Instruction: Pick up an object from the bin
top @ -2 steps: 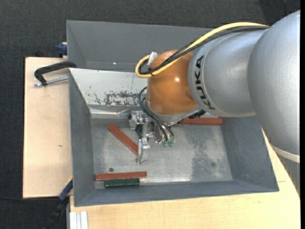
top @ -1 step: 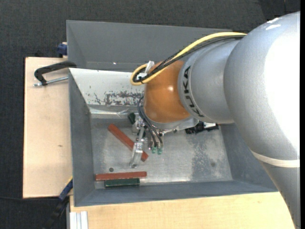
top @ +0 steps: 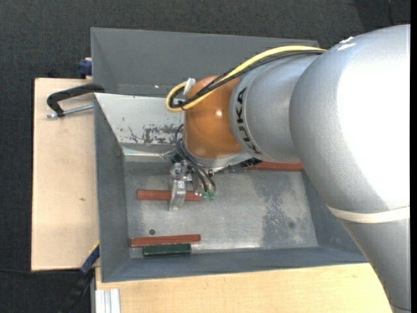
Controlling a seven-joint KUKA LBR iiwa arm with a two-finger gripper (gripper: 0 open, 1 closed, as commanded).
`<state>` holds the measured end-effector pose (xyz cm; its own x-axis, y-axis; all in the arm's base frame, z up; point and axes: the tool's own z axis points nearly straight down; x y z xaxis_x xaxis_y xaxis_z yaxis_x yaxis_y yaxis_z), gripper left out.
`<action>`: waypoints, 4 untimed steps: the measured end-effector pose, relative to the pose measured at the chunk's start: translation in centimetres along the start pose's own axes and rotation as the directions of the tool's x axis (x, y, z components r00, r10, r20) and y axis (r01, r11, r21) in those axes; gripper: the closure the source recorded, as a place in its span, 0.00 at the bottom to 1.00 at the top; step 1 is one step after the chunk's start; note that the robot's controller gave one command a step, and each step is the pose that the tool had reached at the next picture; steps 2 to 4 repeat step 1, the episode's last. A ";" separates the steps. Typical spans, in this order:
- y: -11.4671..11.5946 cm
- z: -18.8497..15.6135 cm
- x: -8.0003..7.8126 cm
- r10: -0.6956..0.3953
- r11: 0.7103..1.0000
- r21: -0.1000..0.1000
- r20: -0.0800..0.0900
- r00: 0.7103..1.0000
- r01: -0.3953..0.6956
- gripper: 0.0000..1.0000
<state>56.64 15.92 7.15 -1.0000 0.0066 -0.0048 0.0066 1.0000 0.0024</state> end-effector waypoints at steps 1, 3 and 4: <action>0.0 0.0 0.0 0.000 1.000 0.000 0.000 1.000 0.000 1.00; 0.0 0.0 0.0 0.000 1.000 0.000 0.000 1.000 0.000 1.00; 0.0 0.0 0.0 0.000 1.000 0.000 0.000 1.000 0.000 1.00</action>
Offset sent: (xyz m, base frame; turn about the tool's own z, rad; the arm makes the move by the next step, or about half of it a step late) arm 0.0285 -0.0261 0.1553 -0.0668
